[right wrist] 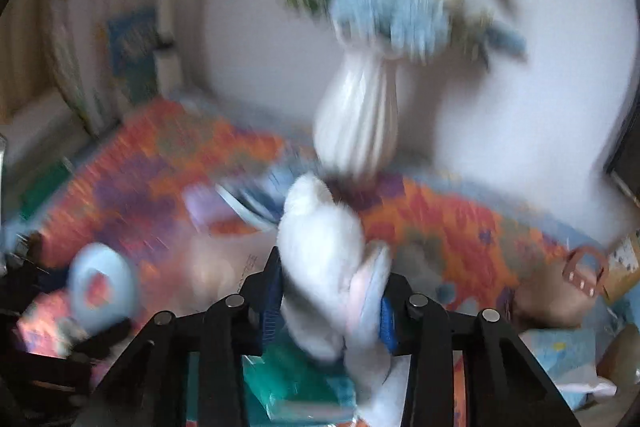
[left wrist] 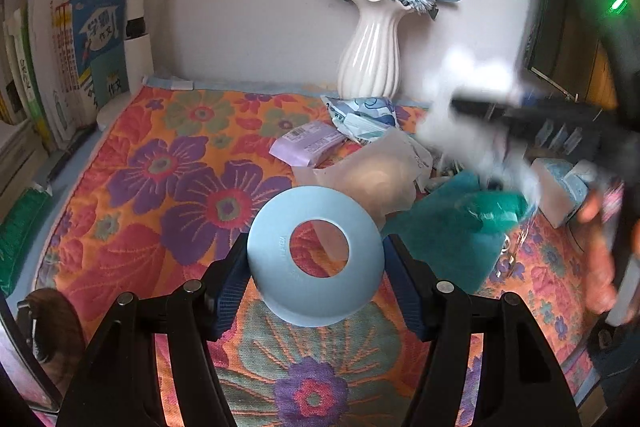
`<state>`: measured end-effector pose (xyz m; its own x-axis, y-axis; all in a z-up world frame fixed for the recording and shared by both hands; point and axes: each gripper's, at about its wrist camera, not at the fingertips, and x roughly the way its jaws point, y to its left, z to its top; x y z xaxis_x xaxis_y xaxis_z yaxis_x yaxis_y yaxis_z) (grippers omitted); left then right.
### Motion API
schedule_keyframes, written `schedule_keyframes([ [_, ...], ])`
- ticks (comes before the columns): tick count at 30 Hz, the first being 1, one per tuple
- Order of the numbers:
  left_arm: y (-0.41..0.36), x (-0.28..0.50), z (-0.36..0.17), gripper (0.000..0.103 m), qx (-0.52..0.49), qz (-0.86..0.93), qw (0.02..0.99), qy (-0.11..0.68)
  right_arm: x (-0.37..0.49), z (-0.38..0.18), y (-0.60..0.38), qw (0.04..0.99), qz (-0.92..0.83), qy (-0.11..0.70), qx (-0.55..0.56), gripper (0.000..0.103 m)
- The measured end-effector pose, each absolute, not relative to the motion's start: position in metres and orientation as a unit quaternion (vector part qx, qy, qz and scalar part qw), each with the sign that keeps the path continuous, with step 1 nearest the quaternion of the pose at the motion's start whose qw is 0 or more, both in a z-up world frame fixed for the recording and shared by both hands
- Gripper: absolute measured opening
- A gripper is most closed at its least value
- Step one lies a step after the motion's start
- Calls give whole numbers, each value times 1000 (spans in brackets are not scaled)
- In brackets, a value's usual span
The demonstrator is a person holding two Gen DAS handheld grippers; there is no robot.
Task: Organize soft objects
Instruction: 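Grasp the white fluffy plush with the right tool while left tool holds the ring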
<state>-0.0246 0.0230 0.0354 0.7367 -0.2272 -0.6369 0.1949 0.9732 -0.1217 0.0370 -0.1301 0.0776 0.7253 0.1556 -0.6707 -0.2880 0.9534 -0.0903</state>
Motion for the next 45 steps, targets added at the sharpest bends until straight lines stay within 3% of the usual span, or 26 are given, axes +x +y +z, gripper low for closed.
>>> schedule_keyframes([
  [6, 24, -24, 36, 63, -26, -114, 931, 344, 20, 137, -151, 948, 148, 283, -3, 39],
  [11, 23, -24, 36, 63, -24, -117, 931, 345, -5, 152, -172, 934, 197, 287, 81, 39],
  [18, 22, -25, 35, 63, -23, -115, 931, 346, -25, 95, -176, 863, 268, 403, 146, 39],
  [24, 23, -23, 34, 64, -24, -113, 930, 349, -20, 50, -159, 833, 255, 477, 121, 39],
  [26, 23, -23, 34, 63, -24, -113, 930, 350, -23, 57, -168, 853, 232, 451, 121, 49],
  [27, 23, -23, 34, 64, -23, -113, 929, 351, -27, 65, -174, 868, 210, 435, 118, 62],
  [28, 23, -22, 33, 64, -23, -113, 929, 352, -31, 72, -181, 881, 192, 417, 115, 66],
  [35, 23, -22, 33, 64, -22, -113, 929, 352, -59, 101, -213, 903, 188, 367, 118, 67],
  [37, 23, -22, 33, 64, -20, -112, 929, 352, -68, 98, -209, 899, 201, 374, 108, 73],
  [45, 23, -24, 33, 64, -18, -109, 930, 349, -94, 49, -170, 859, 249, 445, 49, 74],
])
